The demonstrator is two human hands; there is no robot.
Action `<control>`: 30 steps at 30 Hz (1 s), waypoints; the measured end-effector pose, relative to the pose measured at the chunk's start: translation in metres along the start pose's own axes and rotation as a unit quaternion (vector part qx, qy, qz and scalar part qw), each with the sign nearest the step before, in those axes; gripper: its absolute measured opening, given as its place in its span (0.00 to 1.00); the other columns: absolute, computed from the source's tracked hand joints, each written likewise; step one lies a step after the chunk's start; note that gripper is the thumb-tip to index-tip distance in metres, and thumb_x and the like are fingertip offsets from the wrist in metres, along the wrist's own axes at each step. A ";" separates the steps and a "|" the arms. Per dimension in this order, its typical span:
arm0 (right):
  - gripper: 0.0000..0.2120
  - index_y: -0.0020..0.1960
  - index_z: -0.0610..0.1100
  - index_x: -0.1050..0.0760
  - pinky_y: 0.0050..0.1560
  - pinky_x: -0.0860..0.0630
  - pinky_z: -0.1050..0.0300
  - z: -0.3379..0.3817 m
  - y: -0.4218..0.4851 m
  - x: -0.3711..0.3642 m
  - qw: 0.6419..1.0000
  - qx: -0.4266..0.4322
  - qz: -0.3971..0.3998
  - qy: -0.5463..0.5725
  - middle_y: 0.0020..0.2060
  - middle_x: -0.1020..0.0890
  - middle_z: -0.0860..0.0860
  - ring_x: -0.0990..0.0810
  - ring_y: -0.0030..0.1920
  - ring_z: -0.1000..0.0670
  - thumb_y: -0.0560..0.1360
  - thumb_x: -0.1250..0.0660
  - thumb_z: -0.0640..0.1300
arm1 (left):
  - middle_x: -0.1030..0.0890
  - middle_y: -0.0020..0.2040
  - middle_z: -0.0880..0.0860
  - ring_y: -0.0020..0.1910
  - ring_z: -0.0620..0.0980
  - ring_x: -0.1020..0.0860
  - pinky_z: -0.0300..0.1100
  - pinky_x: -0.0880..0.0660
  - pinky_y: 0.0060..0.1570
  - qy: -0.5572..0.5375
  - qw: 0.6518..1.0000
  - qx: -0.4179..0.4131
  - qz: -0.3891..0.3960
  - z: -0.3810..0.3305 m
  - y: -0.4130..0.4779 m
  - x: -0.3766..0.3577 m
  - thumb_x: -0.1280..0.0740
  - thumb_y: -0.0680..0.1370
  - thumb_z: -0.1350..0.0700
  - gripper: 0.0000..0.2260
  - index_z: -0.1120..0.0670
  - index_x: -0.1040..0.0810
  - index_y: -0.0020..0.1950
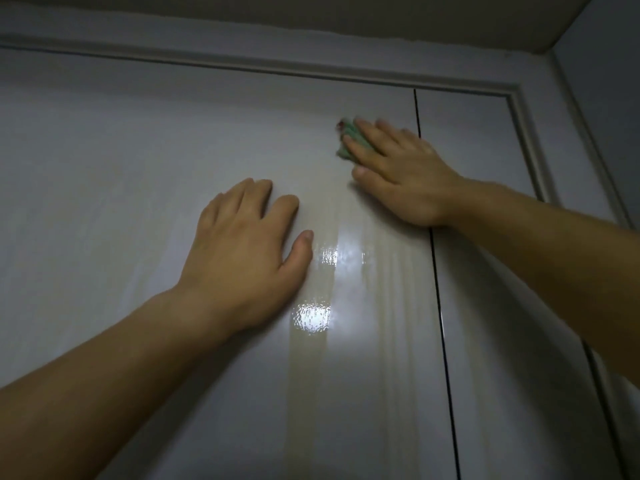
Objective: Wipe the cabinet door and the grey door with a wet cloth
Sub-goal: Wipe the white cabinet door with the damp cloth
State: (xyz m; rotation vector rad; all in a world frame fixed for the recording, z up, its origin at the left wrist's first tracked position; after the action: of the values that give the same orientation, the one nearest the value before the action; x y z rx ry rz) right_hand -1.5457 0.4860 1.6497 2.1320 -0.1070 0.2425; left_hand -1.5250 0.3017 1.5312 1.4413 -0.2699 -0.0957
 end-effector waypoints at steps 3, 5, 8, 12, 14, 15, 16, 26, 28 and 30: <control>0.30 0.83 0.53 0.60 0.80 0.60 0.46 -0.062 0.022 0.011 0.990 -0.142 -0.009 0.000 0.83 0.58 0.49 0.58 0.82 0.45 0.84 0.59 0.62 | 0.38 0.80 0.56 0.81 0.58 0.43 0.57 0.45 0.79 -0.015 0.999 -0.028 0.007 -0.014 0.002 -0.002 0.52 0.79 0.38 0.29 0.48 0.34 0.77; 0.30 0.83 0.51 0.58 0.80 0.60 0.45 -0.080 0.021 0.014 0.978 -0.210 -0.017 0.015 0.83 0.58 0.49 0.58 0.82 0.44 0.84 0.59 0.61 | 0.40 0.82 0.55 0.82 0.56 0.45 0.55 0.47 0.80 -0.026 0.998 -0.051 0.015 -0.027 0.004 -0.006 0.53 0.79 0.38 0.30 0.47 0.37 0.79; 0.31 0.83 0.52 0.59 0.80 0.61 0.44 -0.042 0.007 0.006 0.989 -0.147 -0.012 0.024 0.82 0.59 0.50 0.60 0.82 0.45 0.83 0.60 0.63 | 0.42 0.83 0.54 0.82 0.56 0.48 0.55 0.50 0.80 -0.012 0.997 -0.074 0.023 -0.043 0.008 -0.013 0.57 0.78 0.36 0.32 0.45 0.39 0.81; 0.29 0.82 0.55 0.60 0.79 0.62 0.47 -0.033 0.002 0.004 0.997 -0.071 -0.004 0.016 0.82 0.60 0.53 0.61 0.82 0.48 0.84 0.59 0.62 | 0.45 0.83 0.53 0.82 0.56 0.50 0.59 0.54 0.80 0.004 0.997 -0.063 0.039 -0.053 0.012 -0.022 0.59 0.78 0.36 0.32 0.43 0.41 0.81; 0.30 0.83 0.53 0.60 0.80 0.62 0.45 -0.062 0.018 0.010 0.986 -0.165 0.000 0.027 0.82 0.61 0.52 0.61 0.82 0.46 0.84 0.60 0.62 | 0.44 0.83 0.53 0.82 0.57 0.50 0.60 0.54 0.80 0.005 0.998 -0.059 0.037 -0.055 0.012 -0.024 0.60 0.78 0.36 0.32 0.43 0.40 0.80; 0.31 0.83 0.52 0.61 0.80 0.62 0.44 -0.070 0.026 0.012 0.977 -0.211 0.002 0.035 0.82 0.61 0.51 0.61 0.82 0.45 0.84 0.61 0.62 | 0.44 0.83 0.53 0.82 0.57 0.50 0.60 0.54 0.80 0.004 0.998 -0.058 0.037 -0.055 0.012 -0.024 0.60 0.78 0.35 0.33 0.43 0.40 0.80; 0.31 0.83 0.51 0.61 0.80 0.63 0.43 -0.068 0.033 0.013 0.971 -0.234 0.006 0.043 0.82 0.62 0.50 0.62 0.82 0.44 0.84 0.61 0.63 | 0.43 0.83 0.54 0.82 0.57 0.49 0.61 0.53 0.80 0.003 0.998 -0.058 0.036 -0.054 0.012 -0.024 0.60 0.78 0.35 0.33 0.43 0.39 0.80; 0.29 0.83 0.53 0.60 0.80 0.61 0.44 -0.070 0.025 0.013 0.988 -0.156 0.005 0.009 0.82 0.60 0.51 0.60 0.82 0.44 0.85 0.60 0.61 | 0.45 0.83 0.56 0.83 0.58 0.51 0.63 0.55 0.79 0.017 0.998 -0.047 0.040 -0.060 0.011 -0.027 0.60 0.77 0.35 0.34 0.44 0.41 0.81; 0.31 0.83 0.52 0.61 0.80 0.61 0.43 -0.121 0.000 0.015 0.970 -0.243 0.004 0.013 0.82 0.60 0.49 0.60 0.82 0.43 0.84 0.60 0.63 | 0.46 0.84 0.55 0.83 0.58 0.52 0.64 0.55 0.79 0.018 0.998 -0.044 0.040 -0.060 0.012 -0.028 0.61 0.77 0.34 0.34 0.44 0.42 0.81; 0.32 0.82 0.52 0.62 0.80 0.62 0.44 -0.144 -0.016 0.016 0.957 -0.290 0.004 0.030 0.82 0.61 0.49 0.61 0.82 0.43 0.83 0.61 0.64 | 0.44 0.83 0.56 0.83 0.59 0.51 0.64 0.55 0.80 0.017 0.998 -0.045 0.034 -0.061 0.013 -0.028 0.61 0.77 0.34 0.34 0.44 0.41 0.81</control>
State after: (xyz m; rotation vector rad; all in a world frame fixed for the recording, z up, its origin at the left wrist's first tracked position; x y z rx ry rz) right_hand -1.5465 0.6154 1.7159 1.5392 -0.1323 0.2454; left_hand -1.5383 0.3689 1.5338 1.3427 -0.2834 -0.0274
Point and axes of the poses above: each hand's wrist, its own y-axis towards the middle knuckle, its own x-axis out of the back of the hand, z = x × y, the point moved 7 cm from there along y, towards the middle knuckle
